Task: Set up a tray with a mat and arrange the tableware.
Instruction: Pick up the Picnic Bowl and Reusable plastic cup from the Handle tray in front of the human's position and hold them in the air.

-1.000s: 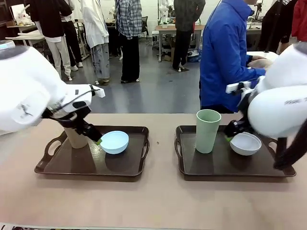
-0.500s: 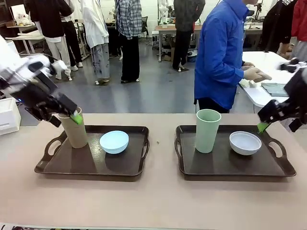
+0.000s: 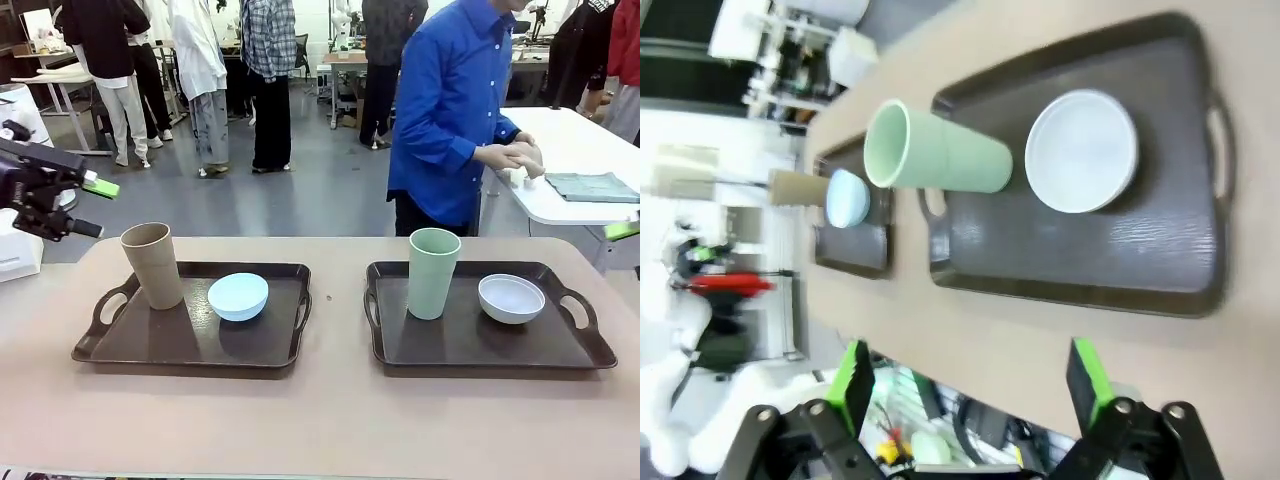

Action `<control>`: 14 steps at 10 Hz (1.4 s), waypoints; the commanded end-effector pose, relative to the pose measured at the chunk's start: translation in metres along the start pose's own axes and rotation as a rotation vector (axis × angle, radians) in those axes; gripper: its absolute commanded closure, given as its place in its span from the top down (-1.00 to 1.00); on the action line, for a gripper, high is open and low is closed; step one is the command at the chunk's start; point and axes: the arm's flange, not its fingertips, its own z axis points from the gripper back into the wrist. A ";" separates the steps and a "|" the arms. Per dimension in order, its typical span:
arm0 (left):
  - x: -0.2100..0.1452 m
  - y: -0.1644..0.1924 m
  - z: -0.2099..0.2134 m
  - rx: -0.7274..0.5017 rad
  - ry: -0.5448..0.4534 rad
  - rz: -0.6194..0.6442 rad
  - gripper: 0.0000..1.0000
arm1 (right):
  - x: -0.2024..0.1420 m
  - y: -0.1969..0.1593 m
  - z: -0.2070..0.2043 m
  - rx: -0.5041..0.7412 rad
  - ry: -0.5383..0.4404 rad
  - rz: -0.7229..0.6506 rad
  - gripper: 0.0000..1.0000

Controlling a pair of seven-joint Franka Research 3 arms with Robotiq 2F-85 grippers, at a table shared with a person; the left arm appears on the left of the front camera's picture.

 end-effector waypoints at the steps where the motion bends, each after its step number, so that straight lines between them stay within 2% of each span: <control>1: -0.012 0.026 0.021 -0.096 -0.027 0.050 1.00 | -0.011 -0.036 0.007 0.121 -0.017 -0.076 1.00; 3: -0.028 0.053 0.050 -0.061 0.002 0.102 1.00 | -0.015 -0.066 0.039 0.173 -0.050 -0.119 1.00; 5: -0.039 0.072 0.066 -0.018 0.060 0.142 1.00 | -0.025 -0.082 0.068 0.159 -0.048 -0.102 1.00; 6: -0.040 0.069 0.059 0.017 0.069 0.147 1.00 | -0.026 -0.079 0.072 0.131 -0.053 -0.099 1.00; 7: -0.035 0.064 0.053 0.067 0.048 0.153 1.00 | -0.023 -0.074 0.070 0.116 -0.109 -0.116 1.00; 12: -0.025 0.057 0.049 0.213 0.027 0.182 1.00 | -0.018 -0.067 0.052 0.060 -0.094 -0.140 1.00; 13: -0.027 0.055 0.053 0.241 0.024 0.155 1.00 | -0.014 -0.064 0.065 0.077 -0.085 -0.116 1.00; 14: -0.023 0.060 0.047 0.157 0.027 0.162 1.00 | -0.014 -0.064 0.065 0.077 -0.085 -0.116 1.00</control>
